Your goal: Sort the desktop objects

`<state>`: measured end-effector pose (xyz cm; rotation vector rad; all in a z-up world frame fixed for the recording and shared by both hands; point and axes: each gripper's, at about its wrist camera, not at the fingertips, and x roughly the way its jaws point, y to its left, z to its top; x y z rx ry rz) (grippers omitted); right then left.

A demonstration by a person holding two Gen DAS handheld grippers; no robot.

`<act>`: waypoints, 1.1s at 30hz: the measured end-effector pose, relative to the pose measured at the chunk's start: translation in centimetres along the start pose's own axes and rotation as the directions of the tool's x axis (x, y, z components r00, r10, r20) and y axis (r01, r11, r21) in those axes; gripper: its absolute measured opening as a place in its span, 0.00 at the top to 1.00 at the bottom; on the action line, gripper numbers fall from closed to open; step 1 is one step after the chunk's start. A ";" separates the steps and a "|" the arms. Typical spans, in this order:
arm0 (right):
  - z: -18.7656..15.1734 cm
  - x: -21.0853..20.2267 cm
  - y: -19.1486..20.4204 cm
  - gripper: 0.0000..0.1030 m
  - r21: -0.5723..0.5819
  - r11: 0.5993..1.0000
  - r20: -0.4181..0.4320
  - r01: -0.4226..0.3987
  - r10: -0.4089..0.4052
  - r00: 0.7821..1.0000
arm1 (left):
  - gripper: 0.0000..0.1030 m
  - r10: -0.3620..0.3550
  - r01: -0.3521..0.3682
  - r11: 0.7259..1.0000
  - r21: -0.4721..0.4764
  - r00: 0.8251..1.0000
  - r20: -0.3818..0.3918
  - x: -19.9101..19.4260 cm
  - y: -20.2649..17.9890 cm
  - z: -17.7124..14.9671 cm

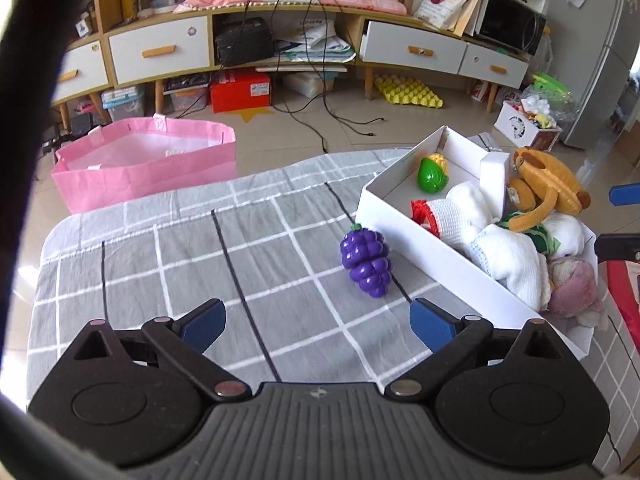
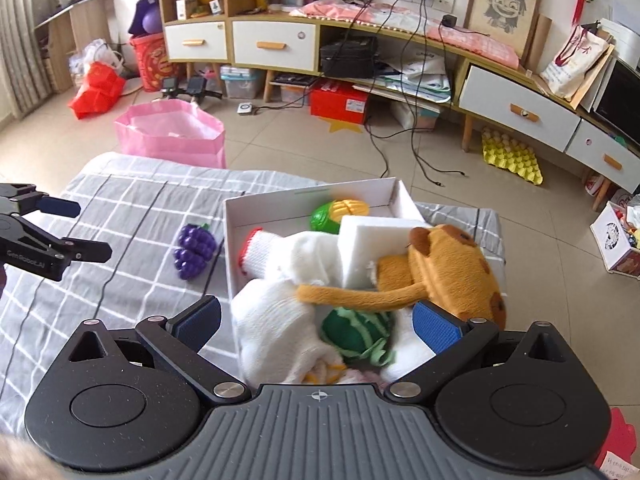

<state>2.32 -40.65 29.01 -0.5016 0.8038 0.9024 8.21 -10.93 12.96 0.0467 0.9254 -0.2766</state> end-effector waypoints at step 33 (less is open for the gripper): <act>-11.0 -3.7 7.5 0.01 0.362 0.928 0.043 0.090 -0.113 0.993 | 0.01 -0.036 0.005 0.981 0.194 0.987 0.157 -3.5 -9.4 -6.5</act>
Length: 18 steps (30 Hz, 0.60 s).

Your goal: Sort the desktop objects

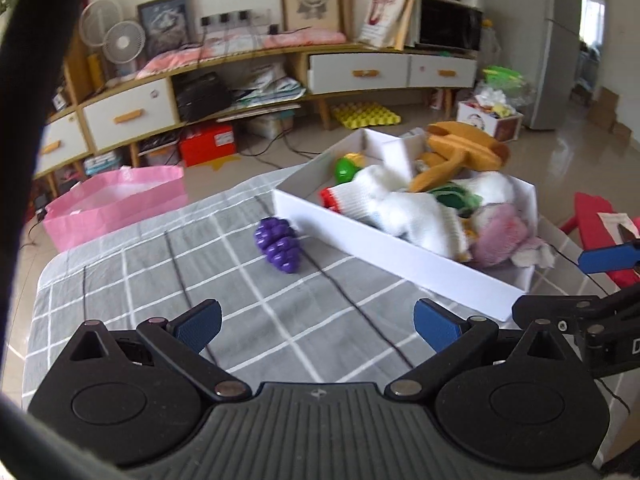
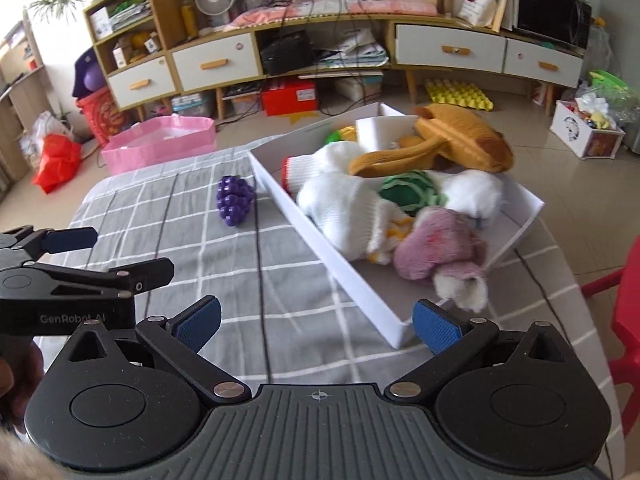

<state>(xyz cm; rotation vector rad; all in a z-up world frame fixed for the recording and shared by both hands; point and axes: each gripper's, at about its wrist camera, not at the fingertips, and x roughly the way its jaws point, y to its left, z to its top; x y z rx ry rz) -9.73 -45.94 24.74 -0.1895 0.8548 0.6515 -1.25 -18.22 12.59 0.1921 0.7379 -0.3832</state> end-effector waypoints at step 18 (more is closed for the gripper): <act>-8.2 3.2 -7.0 0.01 0.151 0.973 -0.040 0.174 -0.170 0.985 | 0.01 0.035 -0.035 0.999 -0.012 0.999 -0.004 6.0 -5.5 -6.1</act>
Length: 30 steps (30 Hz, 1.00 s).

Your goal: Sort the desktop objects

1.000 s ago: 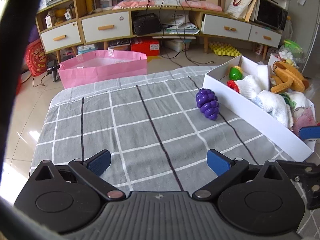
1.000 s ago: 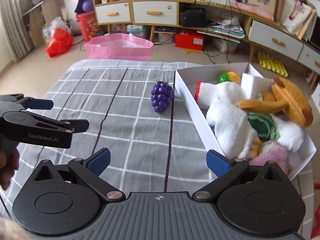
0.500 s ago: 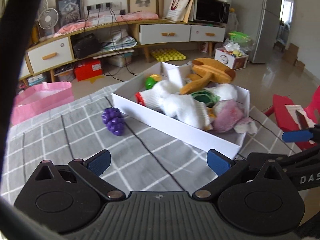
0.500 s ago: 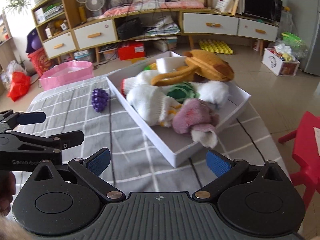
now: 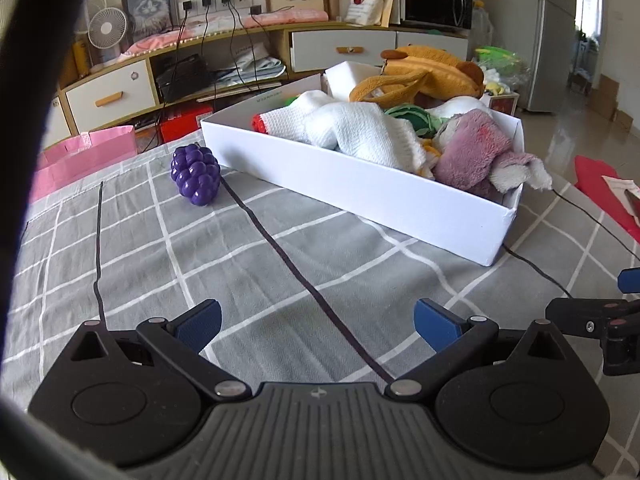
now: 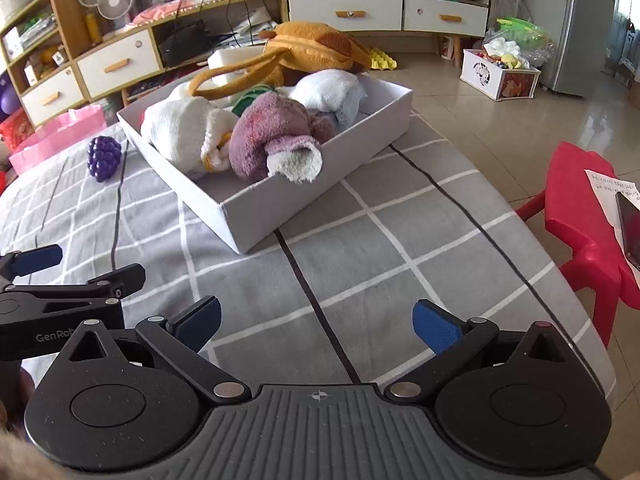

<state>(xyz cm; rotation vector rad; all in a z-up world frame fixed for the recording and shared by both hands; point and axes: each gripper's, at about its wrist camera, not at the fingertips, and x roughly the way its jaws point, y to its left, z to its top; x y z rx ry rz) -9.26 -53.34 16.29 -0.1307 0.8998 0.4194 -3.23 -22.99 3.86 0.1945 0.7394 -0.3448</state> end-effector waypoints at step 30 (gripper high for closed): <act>-1.7 3.1 2.3 0.00 -0.020 0.997 0.178 0.079 -0.074 0.981 | 0.00 -0.025 0.029 0.998 -0.061 0.998 0.059 2.1 3.0 -0.6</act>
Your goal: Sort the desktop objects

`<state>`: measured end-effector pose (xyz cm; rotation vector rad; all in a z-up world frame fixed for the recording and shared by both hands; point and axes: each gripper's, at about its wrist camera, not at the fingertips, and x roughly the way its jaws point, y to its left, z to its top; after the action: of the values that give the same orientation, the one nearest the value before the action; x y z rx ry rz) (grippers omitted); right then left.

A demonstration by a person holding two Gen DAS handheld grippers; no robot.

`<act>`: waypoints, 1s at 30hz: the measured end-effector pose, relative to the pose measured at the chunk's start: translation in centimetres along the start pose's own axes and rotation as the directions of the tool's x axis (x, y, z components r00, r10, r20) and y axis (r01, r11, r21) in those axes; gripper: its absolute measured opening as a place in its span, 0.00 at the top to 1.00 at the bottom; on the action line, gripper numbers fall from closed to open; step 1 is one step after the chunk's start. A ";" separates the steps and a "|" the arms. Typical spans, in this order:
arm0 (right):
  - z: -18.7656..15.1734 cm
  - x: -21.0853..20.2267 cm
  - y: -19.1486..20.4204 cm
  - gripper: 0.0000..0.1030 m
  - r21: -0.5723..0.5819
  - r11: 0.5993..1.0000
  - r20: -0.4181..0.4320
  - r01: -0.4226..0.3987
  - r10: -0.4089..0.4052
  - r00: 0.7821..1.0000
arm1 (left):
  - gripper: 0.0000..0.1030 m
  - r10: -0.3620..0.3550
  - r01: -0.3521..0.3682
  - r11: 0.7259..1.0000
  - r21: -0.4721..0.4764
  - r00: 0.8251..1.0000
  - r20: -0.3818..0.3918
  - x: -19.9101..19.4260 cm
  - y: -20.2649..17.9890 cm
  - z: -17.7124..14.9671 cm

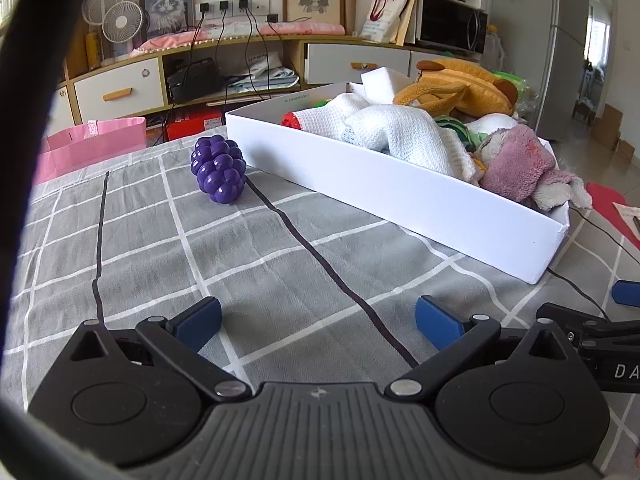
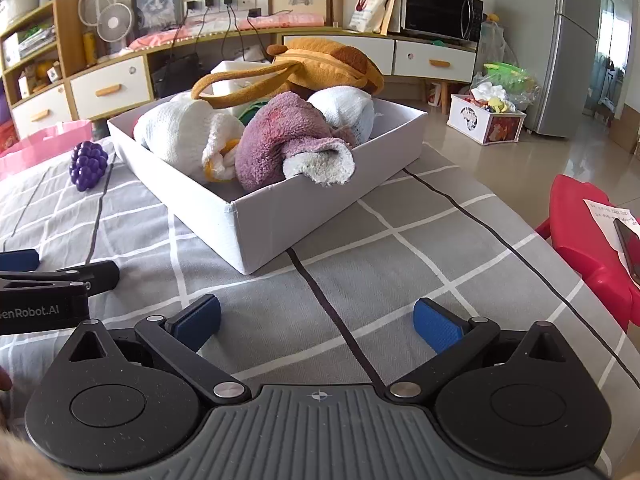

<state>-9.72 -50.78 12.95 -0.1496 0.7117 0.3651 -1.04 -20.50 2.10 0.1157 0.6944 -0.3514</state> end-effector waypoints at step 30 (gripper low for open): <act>0.0 0.0 0.2 0.00 0.001 1.000 0.002 0.004 -0.004 1.000 | 0.00 -0.009 0.009 1.000 -0.009 1.000 0.000 0.0 0.1 0.0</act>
<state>-9.76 -50.61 12.93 -0.1499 0.7093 0.3616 -1.04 -20.42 2.13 0.1041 0.6963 -0.3570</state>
